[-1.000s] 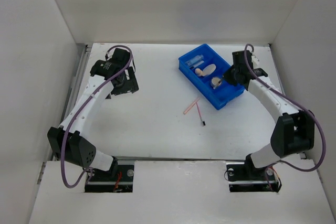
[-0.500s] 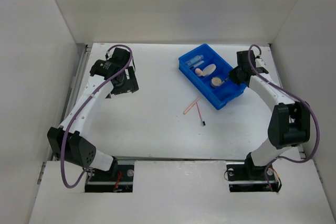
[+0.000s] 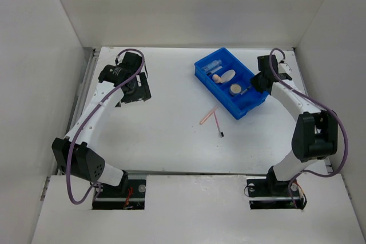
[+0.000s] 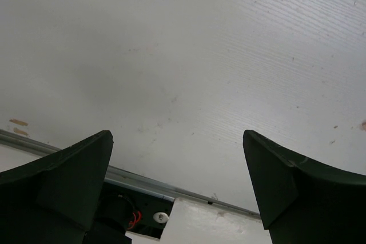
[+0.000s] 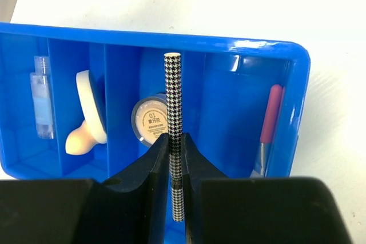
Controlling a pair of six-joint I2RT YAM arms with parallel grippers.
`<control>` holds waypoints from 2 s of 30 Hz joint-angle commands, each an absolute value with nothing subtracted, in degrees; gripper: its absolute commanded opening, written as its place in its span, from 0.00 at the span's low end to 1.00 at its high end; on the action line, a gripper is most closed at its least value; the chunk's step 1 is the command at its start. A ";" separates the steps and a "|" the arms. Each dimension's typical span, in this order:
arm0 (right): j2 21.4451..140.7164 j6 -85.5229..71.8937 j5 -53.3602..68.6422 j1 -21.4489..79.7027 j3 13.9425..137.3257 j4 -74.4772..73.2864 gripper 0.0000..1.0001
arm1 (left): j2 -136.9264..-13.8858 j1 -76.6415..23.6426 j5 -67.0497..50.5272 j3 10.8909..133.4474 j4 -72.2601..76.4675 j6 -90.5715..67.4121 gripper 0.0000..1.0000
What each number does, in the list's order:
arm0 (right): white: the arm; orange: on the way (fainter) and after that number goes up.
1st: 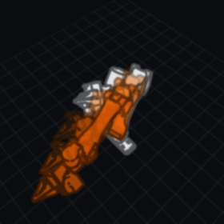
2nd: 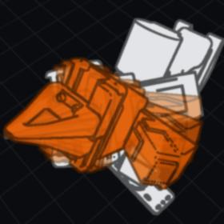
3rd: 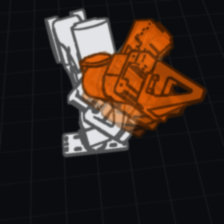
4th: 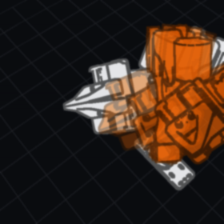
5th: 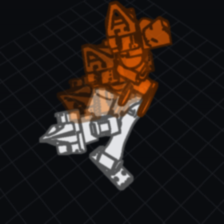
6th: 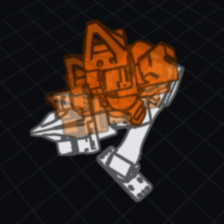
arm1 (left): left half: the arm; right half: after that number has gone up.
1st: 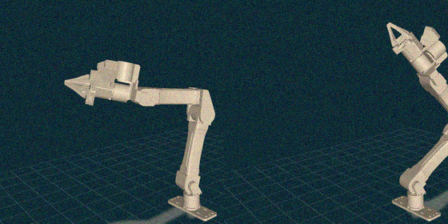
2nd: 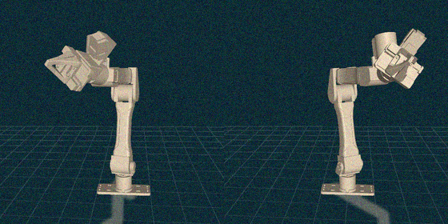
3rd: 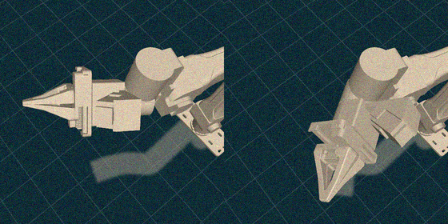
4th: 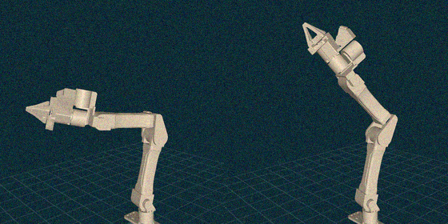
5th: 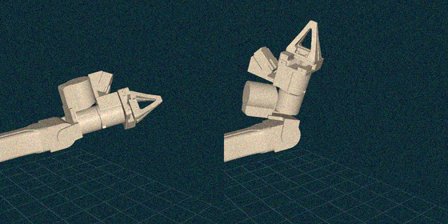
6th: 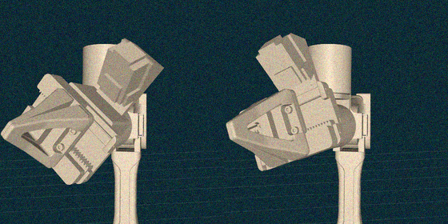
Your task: Organize the makeup
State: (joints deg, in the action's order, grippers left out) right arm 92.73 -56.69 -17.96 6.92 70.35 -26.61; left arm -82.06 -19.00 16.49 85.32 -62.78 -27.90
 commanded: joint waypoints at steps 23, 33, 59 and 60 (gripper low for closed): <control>83.23 -34.90 -17.59 30.47 70.66 -29.79 0.37 | -82.44 -18.72 16.52 87.54 -63.46 -27.69 0.96; 88.32 -30.85 -9.94 37.44 59.33 -27.60 0.37 | -82.97 -18.72 16.00 87.54 -63.46 -27.69 0.96; 97.48 -31.55 -13.35 40.16 62.47 -29.96 0.00 | -83.50 -18.72 16.00 88.59 -63.46 -27.69 0.96; 95.47 -31.55 -13.36 40.86 63.53 -32.58 0.00 | -83.50 -18.72 16.00 88.59 -63.46 -27.69 0.96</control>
